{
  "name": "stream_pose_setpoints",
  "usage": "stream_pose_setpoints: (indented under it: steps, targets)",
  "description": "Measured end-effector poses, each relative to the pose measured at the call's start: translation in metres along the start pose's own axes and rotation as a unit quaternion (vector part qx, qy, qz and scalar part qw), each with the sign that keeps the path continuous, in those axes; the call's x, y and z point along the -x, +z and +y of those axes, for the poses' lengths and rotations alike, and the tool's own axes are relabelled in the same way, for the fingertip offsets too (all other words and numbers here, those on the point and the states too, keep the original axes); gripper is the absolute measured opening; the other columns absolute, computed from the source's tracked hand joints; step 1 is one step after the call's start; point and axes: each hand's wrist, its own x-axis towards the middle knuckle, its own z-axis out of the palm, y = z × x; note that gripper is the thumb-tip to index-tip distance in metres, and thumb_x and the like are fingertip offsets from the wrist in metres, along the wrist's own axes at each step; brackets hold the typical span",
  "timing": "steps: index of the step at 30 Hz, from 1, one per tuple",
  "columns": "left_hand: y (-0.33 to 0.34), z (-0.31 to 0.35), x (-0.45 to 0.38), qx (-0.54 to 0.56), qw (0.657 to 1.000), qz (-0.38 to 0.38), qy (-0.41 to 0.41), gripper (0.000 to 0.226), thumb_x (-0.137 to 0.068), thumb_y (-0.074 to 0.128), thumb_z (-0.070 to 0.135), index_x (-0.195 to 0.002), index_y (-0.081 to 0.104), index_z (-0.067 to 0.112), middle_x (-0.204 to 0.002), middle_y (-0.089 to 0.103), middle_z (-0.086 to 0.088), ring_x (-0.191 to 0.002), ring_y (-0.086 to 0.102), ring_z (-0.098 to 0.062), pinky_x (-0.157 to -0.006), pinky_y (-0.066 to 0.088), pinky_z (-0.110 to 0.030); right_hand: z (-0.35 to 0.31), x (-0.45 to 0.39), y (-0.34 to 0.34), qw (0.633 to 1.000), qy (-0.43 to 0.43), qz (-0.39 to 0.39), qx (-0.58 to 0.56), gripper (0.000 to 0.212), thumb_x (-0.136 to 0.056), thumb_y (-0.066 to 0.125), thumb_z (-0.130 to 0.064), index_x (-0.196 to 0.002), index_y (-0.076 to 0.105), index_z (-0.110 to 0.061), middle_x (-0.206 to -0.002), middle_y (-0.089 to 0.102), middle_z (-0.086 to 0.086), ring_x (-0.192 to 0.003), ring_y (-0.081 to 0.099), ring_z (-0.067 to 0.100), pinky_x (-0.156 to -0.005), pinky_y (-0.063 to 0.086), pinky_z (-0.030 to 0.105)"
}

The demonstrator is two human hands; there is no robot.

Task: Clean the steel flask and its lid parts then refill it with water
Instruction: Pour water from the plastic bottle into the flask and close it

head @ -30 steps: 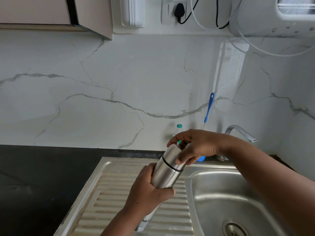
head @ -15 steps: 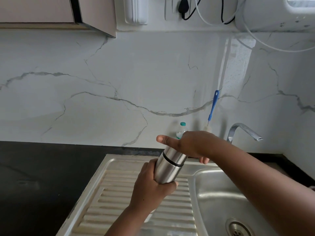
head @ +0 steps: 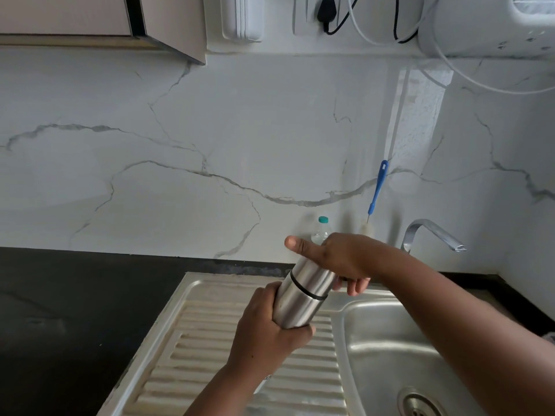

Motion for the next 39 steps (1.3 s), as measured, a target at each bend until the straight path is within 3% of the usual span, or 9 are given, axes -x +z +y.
stream_pose_setpoints:
  steps: [4,7,12,18,23,29,32,35,39]
  targets:
    - [0.0,-0.002,-0.006,0.007,1.0,0.01,-0.014,0.059,-0.053,0.08,0.048,-0.101,0.047,0.056,-0.1,0.06,0.015,-0.085,0.061,-0.001,-0.073,0.056,-0.035,0.009,0.002,-0.013,0.987,-0.12,-0.037,-0.102,0.08,-0.072,0.064,-0.07,-0.141,0.04,-0.036,-0.137,0.049,-0.007,-0.114,0.055,0.013,-0.094,0.049,0.029]
    - [-0.001,-0.005,-0.009,0.004,1.0,0.014,-0.015,0.06,-0.051,0.079,0.052,-0.101,0.046,0.057,-0.099,0.059,0.016,-0.084,0.061,0.0,-0.071,0.056,-0.034,0.02,-0.003,-0.015,0.976,-0.173,-0.061,-0.116,0.059,-0.078,0.079,-0.029,-0.129,0.053,-0.042,-0.123,0.057,-0.006,-0.104,0.063,0.014,-0.097,0.052,0.034]
    - [-0.001,-0.01,-0.01,-0.01,1.0,0.01,-0.007,0.061,-0.051,0.079,0.052,-0.102,0.046,0.057,-0.099,0.06,0.016,-0.085,0.059,0.001,-0.073,0.055,-0.033,0.017,-0.011,-0.01,0.993,-0.061,-0.029,-0.098,0.068,-0.069,0.064,-0.073,-0.114,0.06,-0.021,-0.098,0.065,0.004,-0.074,0.072,0.023,-0.062,0.058,0.028]
    - [0.001,-0.013,-0.014,-0.013,1.0,0.011,-0.017,0.06,-0.05,0.079,0.051,-0.101,0.047,0.055,-0.098,0.059,0.016,-0.084,0.059,0.0,-0.071,0.054,-0.033,0.029,-0.016,-0.005,0.971,-0.167,-0.053,-0.163,0.067,-0.074,0.083,-0.03,-0.131,0.05,-0.041,-0.129,0.053,-0.007,-0.096,0.064,0.011,-0.082,0.056,0.026]
    - [0.002,-0.018,-0.017,-0.012,1.0,0.008,-0.021,0.059,-0.051,0.081,0.049,-0.1,0.048,0.055,-0.098,0.061,0.015,-0.083,0.061,0.001,-0.072,0.055,-0.034,0.025,-0.02,-0.003,0.989,-0.093,0.087,-0.069,0.08,-0.056,0.061,-0.083,-0.122,0.052,-0.038,-0.106,0.061,-0.008,-0.09,0.064,0.013,-0.08,0.052,0.031]
    - [0.003,-0.026,-0.019,-0.016,0.999,-0.001,-0.036,0.057,-0.052,0.081,0.05,-0.1,0.05,0.05,-0.098,0.061,0.014,-0.082,0.061,0.001,-0.068,0.053,-0.028,0.027,-0.027,0.009,0.977,-0.181,0.014,-0.113,0.05,-0.074,0.079,-0.037,-0.12,0.058,-0.041,-0.111,0.059,-0.013,-0.092,0.061,0.002,-0.084,0.053,0.023]
    - [0.004,-0.029,-0.021,-0.022,0.999,-0.009,-0.038,0.056,-0.055,0.082,0.047,-0.102,0.051,0.048,-0.098,0.06,0.014,-0.082,0.059,0.003,-0.065,0.048,-0.021,0.016,-0.028,0.017,0.988,-0.112,0.066,-0.077,0.05,-0.079,0.067,-0.058,-0.116,0.058,-0.025,-0.098,0.064,-0.002,-0.073,0.069,0.016,-0.074,0.058,0.033]
    - [0.006,-0.033,-0.024,-0.024,0.999,-0.006,-0.039,0.056,-0.056,0.083,0.045,-0.101,0.05,0.049,-0.099,0.059,0.015,-0.084,0.059,0.005,-0.066,0.046,-0.02,0.016,-0.034,0.024,0.992,-0.069,0.107,-0.008,0.08,-0.074,0.053,-0.078,-0.135,0.045,-0.027,-0.122,0.06,0.001,-0.103,0.062,0.02,-0.085,0.046,0.031]
    - [0.009,-0.04,-0.03,-0.029,0.998,-0.004,-0.048,0.057,-0.054,0.083,0.045,-0.1,0.05,0.049,-0.1,0.061,0.014,-0.084,0.059,0.005,-0.067,0.047,-0.021,0.021,-0.034,0.021,0.986,-0.16,-0.017,-0.047,0.07,-0.082,0.071,-0.035,-0.142,0.036,-0.034,-0.126,0.049,-0.006,-0.115,0.053,0.016,-0.095,0.044,0.027]
